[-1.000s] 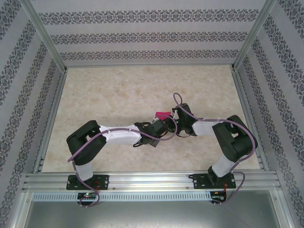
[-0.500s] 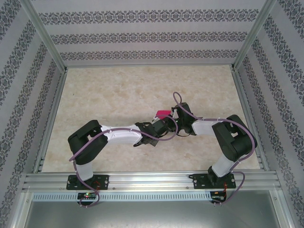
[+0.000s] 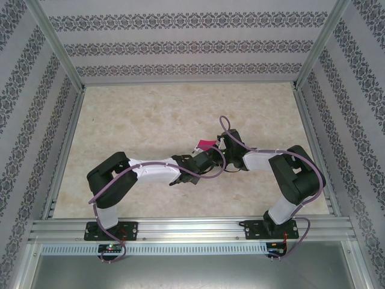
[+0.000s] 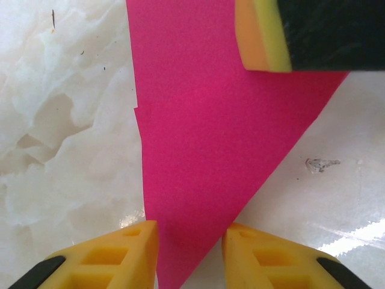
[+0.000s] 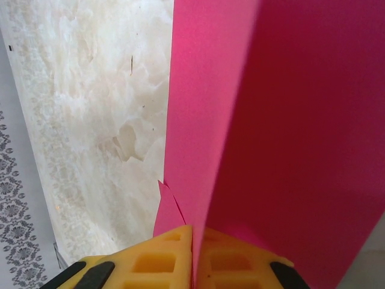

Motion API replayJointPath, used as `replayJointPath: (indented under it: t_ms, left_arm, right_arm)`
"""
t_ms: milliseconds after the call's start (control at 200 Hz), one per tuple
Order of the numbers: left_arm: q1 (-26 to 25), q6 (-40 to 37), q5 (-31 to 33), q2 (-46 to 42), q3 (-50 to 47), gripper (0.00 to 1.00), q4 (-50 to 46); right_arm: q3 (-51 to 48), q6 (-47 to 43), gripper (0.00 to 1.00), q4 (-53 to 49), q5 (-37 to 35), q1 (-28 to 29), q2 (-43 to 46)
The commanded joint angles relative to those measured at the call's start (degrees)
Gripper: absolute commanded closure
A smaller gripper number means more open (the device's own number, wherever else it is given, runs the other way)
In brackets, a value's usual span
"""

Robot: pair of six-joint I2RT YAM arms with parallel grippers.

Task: Fold a paper plane with a square sheet of paper (pick it up from the middle)
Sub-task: Fourth fold the wing at the center of the table.

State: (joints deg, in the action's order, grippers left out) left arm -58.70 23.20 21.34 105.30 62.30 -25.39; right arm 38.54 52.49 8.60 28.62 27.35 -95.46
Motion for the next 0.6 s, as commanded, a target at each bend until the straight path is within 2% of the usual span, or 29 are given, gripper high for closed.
replayJointPath:
  t_ms: [0, 300, 390, 594]
  left_arm:
    - [-0.81, -2.43, 1.16, 0.70, 1.52, 0.65, 1.21]
    - [-0.81, -4.29, 0.45, 2.22, 1.96, 0.66, 2.59]
    - [-0.81, -4.85, 0.36, 2.44, 2.35, 0.62, 2.54]
    - [-0.81, -5.10, 0.10, 2.12, 2.09, 0.62, 3.06]
  right_arm:
    - [1.62, 0.67, 0.92, 0.47, 1.01, -0.01, -1.02]
    - [1.62, 1.91, 0.93, 1.38, 1.70, -0.02, -0.70]
    - [1.71, 2.23, 0.94, 1.59, 1.96, -0.03, -0.71]
    - [1.79, 3.36, 0.94, 2.69, 2.44, -0.03, -0.65]
